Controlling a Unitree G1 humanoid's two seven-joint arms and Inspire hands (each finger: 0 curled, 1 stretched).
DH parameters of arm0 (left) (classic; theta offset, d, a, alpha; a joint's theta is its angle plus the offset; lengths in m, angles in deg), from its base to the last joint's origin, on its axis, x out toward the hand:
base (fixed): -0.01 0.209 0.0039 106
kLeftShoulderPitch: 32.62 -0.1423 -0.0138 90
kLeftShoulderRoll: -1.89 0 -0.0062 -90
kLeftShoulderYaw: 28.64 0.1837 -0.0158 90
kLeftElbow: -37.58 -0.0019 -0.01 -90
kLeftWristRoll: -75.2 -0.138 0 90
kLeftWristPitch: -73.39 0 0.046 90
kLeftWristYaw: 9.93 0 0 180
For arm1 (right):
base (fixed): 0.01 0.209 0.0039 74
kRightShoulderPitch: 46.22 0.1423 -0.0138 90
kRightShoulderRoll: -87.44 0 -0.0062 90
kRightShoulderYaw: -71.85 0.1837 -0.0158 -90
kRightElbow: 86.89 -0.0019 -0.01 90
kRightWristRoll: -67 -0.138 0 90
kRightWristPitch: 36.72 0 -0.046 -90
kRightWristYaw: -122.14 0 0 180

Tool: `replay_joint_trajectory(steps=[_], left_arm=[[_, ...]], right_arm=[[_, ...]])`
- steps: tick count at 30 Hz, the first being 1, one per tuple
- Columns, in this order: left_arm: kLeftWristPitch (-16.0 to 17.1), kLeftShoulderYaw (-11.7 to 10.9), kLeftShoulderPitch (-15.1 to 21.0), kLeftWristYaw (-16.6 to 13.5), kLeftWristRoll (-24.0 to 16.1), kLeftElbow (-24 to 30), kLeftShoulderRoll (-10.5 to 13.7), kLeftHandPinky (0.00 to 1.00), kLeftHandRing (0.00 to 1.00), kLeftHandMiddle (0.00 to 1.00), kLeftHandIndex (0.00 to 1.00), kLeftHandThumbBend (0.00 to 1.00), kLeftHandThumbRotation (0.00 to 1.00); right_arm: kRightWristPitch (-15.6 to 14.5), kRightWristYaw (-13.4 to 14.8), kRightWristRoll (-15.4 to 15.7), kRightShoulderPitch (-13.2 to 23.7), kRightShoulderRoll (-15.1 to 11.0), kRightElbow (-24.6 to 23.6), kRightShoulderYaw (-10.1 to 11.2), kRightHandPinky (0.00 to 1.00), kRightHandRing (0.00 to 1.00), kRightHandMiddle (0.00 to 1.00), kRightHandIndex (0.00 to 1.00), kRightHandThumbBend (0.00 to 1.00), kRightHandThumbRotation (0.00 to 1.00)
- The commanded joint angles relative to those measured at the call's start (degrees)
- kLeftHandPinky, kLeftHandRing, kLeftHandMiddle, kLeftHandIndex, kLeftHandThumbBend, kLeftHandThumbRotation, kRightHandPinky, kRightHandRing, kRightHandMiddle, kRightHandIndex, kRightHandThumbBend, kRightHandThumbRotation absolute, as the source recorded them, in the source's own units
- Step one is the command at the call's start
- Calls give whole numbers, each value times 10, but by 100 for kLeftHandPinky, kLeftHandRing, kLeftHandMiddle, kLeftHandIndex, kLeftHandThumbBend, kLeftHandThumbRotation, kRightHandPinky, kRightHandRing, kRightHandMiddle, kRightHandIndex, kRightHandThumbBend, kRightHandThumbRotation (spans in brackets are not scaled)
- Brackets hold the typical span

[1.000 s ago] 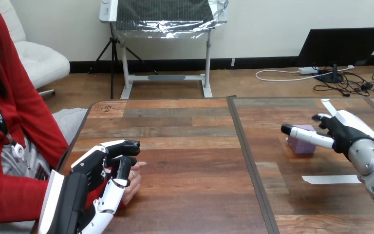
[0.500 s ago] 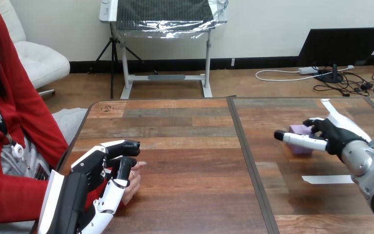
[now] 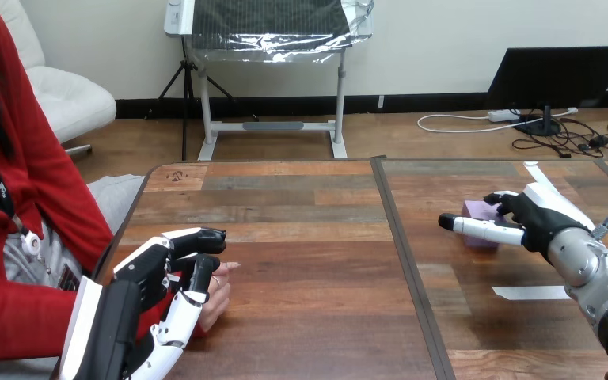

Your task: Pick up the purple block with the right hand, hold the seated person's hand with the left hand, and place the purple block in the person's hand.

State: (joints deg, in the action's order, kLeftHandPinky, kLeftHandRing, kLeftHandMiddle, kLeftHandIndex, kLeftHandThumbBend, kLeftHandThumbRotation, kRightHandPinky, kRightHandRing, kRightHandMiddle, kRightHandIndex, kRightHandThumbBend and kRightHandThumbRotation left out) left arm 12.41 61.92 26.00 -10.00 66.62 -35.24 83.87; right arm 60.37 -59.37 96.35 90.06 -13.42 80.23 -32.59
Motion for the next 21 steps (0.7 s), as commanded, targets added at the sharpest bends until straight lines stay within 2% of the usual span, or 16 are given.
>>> replay_joint_trajectory(steps=[1, 10, 21], left_arm=[[9, -6, 17, -2, 1, 7, -2, 50, 66, 69, 65, 35, 74], [8, -7, 16, -1, 1, 7, -3, 50, 66, 69, 65, 35, 73], [8, -7, 16, -1, -1, 7, -4, 50, 66, 69, 65, 36, 74]], right_arm=[[9, 2, 7, 37, 9, -4, -11, 82, 92, 91, 92, 98, 84], [18, 3, 12, 38, 7, -3, -22, 83, 92, 91, 91, 99, 85], [13, 7, 33, 42, 6, -2, -42, 80, 87, 87, 88, 100, 87]])
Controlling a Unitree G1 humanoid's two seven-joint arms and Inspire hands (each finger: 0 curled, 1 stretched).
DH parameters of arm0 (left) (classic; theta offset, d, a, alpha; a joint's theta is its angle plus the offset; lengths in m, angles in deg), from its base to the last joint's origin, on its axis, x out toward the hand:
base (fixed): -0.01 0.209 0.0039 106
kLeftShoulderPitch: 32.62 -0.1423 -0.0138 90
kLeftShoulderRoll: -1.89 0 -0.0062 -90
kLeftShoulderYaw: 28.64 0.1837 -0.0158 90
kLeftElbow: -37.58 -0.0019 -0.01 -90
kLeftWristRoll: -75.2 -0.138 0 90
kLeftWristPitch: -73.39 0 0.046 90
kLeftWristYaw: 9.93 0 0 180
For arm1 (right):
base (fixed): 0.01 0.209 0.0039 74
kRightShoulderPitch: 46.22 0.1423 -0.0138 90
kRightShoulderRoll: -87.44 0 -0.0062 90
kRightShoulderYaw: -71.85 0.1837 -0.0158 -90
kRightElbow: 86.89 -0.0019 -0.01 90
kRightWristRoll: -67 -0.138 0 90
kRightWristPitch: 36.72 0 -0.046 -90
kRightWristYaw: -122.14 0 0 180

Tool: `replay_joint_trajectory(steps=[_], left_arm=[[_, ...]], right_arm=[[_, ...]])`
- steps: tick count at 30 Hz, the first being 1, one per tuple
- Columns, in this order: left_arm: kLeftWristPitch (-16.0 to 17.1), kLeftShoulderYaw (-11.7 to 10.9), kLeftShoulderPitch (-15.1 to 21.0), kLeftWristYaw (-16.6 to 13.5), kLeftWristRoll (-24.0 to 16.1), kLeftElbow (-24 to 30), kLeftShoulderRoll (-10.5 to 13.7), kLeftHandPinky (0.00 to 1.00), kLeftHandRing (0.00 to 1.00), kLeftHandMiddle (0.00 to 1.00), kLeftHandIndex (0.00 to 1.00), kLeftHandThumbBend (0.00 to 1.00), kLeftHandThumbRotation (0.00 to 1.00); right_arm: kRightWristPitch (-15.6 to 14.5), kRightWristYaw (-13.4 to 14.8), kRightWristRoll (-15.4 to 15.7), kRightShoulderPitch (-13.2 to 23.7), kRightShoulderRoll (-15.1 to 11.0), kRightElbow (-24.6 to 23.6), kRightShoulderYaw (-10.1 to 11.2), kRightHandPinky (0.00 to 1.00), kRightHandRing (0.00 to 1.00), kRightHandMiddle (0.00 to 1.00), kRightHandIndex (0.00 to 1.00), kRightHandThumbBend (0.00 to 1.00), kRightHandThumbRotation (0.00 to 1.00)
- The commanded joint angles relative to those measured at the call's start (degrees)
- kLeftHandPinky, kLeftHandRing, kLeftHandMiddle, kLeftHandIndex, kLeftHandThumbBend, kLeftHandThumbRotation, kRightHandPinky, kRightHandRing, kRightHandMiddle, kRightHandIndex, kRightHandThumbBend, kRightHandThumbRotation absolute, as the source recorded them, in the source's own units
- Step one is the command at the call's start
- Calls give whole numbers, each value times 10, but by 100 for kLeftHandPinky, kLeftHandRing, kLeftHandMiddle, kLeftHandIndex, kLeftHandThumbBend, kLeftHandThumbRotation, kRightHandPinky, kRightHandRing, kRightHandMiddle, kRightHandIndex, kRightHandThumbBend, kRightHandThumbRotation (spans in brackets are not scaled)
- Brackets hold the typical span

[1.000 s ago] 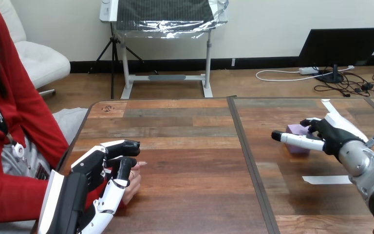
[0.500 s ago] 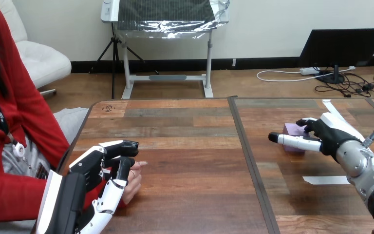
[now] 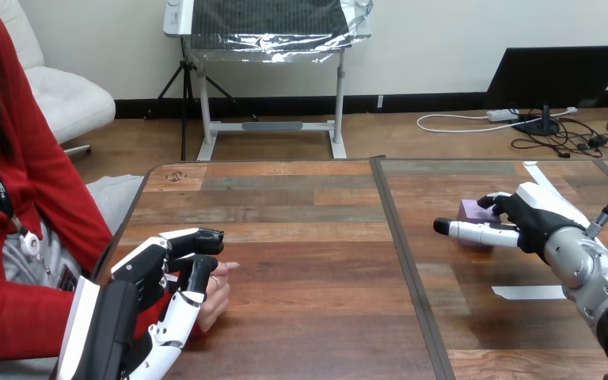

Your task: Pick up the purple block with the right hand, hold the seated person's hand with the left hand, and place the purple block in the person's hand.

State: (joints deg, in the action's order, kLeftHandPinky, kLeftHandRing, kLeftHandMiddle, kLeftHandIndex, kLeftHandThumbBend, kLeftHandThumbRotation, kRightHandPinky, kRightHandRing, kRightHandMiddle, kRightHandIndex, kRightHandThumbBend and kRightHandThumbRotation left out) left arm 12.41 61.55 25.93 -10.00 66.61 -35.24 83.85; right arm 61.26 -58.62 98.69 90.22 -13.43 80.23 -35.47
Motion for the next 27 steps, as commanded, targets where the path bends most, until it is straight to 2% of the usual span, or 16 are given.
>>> replay_joint_trajectory(steps=[1, 8, 13, 19, 27], left_arm=[[8, -3, 17, -2, -2, 7, -3, 50, 67, 69, 65, 36, 74], [8, -3, 17, -2, -5, 8, -4, 50, 67, 69, 65, 36, 75], [4, -3, 16, -2, -5, 12, -5, 49, 66, 69, 64, 37, 76], [9, -3, 18, -4, -4, 7, -5, 49, 66, 69, 64, 36, 76], [7, -3, 18, -2, -4, 9, -4, 49, 66, 69, 63, 35, 76]], right_arm=[[3, -1, 11, 41, 6, -2, -14, 79, 87, 87, 88, 100, 88], [6, 7, 21, 41, 4, 0, -24, 76, 83, 83, 84, 99, 88], [7, 11, 23, 42, 4, -1, -24, 67, 75, 77, 79, 99, 87], [8, 13, 18, 42, 4, 0, -18, 63, 71, 74, 74, 97, 85], [16, 43, 28, 43, 0, -1, -27, 60, 67, 68, 67, 95, 84]])
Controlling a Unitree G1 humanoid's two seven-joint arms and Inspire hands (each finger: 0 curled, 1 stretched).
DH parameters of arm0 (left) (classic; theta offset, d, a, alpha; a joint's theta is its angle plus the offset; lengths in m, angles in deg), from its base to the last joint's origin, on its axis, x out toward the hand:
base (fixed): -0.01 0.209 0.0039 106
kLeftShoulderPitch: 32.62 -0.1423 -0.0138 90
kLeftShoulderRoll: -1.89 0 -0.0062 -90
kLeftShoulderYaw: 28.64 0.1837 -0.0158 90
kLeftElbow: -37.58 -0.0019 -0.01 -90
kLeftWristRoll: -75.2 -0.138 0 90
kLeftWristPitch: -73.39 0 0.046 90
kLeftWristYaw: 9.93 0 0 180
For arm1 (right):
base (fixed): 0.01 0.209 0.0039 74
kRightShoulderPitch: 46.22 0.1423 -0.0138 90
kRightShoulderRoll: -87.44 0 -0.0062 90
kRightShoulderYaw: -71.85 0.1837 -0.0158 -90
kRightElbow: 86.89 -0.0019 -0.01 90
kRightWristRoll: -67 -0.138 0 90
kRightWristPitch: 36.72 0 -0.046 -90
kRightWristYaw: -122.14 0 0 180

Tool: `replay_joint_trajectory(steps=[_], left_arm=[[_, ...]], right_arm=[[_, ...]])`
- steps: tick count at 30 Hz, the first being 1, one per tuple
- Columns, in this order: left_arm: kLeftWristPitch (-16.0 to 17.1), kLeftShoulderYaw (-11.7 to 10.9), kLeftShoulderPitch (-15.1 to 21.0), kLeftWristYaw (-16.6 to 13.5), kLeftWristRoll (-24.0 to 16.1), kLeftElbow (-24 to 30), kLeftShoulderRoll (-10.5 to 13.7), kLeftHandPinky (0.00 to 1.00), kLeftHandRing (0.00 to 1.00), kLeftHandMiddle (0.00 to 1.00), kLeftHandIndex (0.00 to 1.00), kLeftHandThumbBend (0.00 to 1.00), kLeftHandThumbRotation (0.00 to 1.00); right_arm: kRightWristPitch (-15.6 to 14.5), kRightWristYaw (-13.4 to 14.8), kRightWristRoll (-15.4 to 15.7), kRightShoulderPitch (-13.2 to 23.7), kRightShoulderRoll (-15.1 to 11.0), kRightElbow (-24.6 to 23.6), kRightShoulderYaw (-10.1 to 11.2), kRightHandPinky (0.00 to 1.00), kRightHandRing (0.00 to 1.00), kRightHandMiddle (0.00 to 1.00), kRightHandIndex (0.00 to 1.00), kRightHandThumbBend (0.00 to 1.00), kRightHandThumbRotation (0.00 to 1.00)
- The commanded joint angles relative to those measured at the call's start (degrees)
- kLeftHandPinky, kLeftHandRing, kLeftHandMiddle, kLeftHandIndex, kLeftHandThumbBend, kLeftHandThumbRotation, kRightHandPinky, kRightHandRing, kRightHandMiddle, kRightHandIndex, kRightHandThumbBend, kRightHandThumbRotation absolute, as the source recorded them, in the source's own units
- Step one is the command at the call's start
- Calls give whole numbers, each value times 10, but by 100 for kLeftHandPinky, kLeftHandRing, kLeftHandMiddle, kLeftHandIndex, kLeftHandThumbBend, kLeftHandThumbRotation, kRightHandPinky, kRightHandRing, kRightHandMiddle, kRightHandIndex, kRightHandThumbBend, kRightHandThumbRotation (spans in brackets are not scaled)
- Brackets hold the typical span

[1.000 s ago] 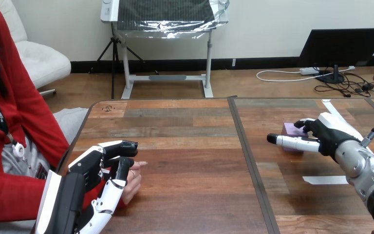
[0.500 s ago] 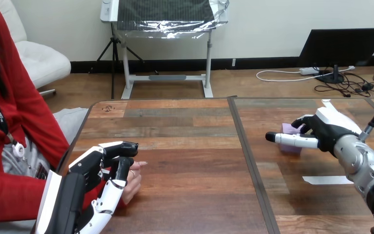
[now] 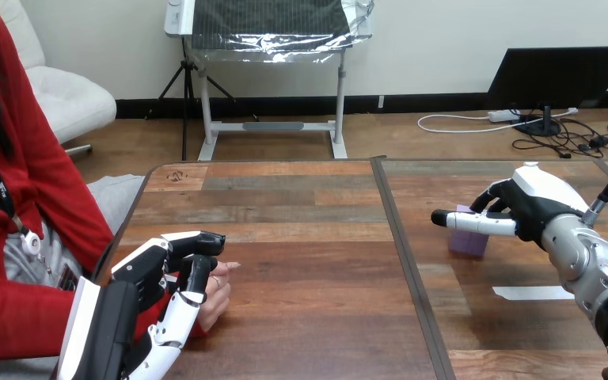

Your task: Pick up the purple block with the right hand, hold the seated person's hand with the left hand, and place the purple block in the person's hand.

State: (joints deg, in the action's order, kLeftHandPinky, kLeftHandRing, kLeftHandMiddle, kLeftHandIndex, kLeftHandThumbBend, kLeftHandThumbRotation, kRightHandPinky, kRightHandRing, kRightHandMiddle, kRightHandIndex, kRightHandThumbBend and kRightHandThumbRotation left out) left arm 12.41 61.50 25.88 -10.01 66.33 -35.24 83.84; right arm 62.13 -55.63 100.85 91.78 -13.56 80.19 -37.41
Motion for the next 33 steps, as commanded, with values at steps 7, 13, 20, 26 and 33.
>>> replay_joint_trajectory(steps=[7, 13, 20, 26, 33], left_arm=[[5, -1, 18, -3, 2, 9, -7, 49, 66, 69, 63, 36, 76], [11, -1, 19, -2, 2, 4, -5, 49, 67, 69, 63, 34, 76], [14, -1, 21, -2, -1, 0, -4, 49, 67, 69, 63, 32, 76], [14, 0, 21, -2, -1, -1, -5, 49, 67, 69, 63, 32, 76], [15, 0, 20, -3, -3, -1, -5, 49, 67, 69, 63, 32, 75]], right_arm=[[16, 35, 7, 30, 0, -3, -9, 57, 64, 64, 62, 97, 84], [30, 46, -2, 30, -1, -4, 0, 52, 58, 60, 59, 96, 83], [34, 51, -10, 33, -3, -4, 6, 49, 53, 56, 56, 98, 83], [43, 55, -15, 36, -5, -6, 9, 48, 52, 54, 54, 98, 83], [54, 60, -26, 38, -7, -9, 20, 49, 52, 54, 53, 97, 79]])
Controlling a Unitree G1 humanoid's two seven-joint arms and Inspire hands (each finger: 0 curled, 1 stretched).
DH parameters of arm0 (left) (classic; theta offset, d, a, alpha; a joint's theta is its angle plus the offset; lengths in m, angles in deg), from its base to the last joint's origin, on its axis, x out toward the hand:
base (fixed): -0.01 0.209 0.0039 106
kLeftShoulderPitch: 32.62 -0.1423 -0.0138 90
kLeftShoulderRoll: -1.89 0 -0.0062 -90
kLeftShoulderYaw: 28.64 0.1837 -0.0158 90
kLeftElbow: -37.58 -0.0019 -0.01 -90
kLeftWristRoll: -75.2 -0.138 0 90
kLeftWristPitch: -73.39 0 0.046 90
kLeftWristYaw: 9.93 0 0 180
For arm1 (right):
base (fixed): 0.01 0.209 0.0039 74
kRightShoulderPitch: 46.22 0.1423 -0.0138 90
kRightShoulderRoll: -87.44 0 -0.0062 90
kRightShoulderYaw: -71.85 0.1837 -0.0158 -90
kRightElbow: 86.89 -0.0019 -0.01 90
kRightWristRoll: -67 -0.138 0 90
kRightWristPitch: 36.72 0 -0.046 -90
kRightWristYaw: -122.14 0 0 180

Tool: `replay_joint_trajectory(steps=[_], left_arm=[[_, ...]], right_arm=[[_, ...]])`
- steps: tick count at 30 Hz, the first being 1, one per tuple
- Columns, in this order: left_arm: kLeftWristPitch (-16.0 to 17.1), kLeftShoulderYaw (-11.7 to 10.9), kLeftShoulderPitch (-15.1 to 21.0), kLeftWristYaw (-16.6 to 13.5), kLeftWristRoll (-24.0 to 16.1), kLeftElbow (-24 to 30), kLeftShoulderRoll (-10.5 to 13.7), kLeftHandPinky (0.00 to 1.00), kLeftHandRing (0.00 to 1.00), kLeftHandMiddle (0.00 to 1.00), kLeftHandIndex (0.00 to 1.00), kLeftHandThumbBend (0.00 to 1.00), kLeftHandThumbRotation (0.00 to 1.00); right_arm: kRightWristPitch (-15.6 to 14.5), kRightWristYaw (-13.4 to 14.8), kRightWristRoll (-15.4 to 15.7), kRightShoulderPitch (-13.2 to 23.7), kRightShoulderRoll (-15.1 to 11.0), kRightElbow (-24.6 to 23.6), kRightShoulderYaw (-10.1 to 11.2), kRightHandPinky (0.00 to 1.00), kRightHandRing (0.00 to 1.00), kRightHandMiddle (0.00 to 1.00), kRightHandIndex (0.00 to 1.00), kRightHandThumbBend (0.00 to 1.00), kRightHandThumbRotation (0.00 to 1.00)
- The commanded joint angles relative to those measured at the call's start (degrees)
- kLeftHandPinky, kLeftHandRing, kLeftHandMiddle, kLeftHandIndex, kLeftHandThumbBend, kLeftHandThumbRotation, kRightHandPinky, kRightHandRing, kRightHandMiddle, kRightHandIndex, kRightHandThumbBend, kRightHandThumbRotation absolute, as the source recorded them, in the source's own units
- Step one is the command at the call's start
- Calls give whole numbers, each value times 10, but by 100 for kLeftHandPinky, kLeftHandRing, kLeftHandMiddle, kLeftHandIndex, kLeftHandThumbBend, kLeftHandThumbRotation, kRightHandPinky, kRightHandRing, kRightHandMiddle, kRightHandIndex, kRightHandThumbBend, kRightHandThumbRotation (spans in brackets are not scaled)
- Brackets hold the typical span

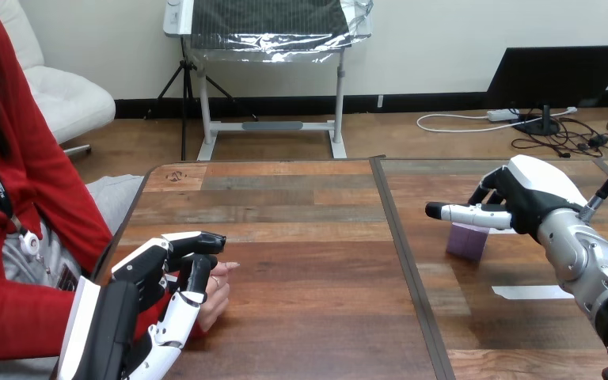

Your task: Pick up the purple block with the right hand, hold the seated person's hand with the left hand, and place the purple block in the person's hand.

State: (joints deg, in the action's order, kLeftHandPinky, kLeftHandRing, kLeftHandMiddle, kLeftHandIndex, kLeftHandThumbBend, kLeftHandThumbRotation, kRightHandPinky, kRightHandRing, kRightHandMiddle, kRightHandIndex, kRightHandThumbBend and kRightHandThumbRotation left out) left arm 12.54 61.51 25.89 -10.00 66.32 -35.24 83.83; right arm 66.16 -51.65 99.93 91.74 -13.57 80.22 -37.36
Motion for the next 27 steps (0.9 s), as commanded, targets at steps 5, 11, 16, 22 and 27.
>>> replay_joint_trajectory(steps=[5, 11, 16, 22, 27], left_arm=[[15, 0, 19, -3, -4, -2, -5, 50, 67, 70, 63, 33, 75], [9, 0, 16, -5, -7, 2, -7, 50, 67, 70, 63, 34, 75], [7, 0, 16, -6, -9, 3, -7, 50, 67, 70, 63, 37, 76], [7, 0, 16, -3, -7, 1, -6, 50, 67, 70, 63, 37, 76], [12, -1, 18, -3, -7, -2, -5, 50, 67, 70, 63, 36, 76]], right_arm=[[17, 19, -28, 41, -8, -11, 27, 51, 54, 55, 55, 99, 78], [26, 25, -42, 44, -7, -14, 40, 53, 55, 56, 56, 100, 77], [39, 42, -54, 46, -5, -18, 51, 49, 54, 56, 55, 100, 75], [63, 66, -66, 46, -3, -21, 63, 51, 52, 53, 53, 100, 72], [70, 73, -70, 52, -3, -20, 65, 52, 53, 53, 55, 100, 72]])
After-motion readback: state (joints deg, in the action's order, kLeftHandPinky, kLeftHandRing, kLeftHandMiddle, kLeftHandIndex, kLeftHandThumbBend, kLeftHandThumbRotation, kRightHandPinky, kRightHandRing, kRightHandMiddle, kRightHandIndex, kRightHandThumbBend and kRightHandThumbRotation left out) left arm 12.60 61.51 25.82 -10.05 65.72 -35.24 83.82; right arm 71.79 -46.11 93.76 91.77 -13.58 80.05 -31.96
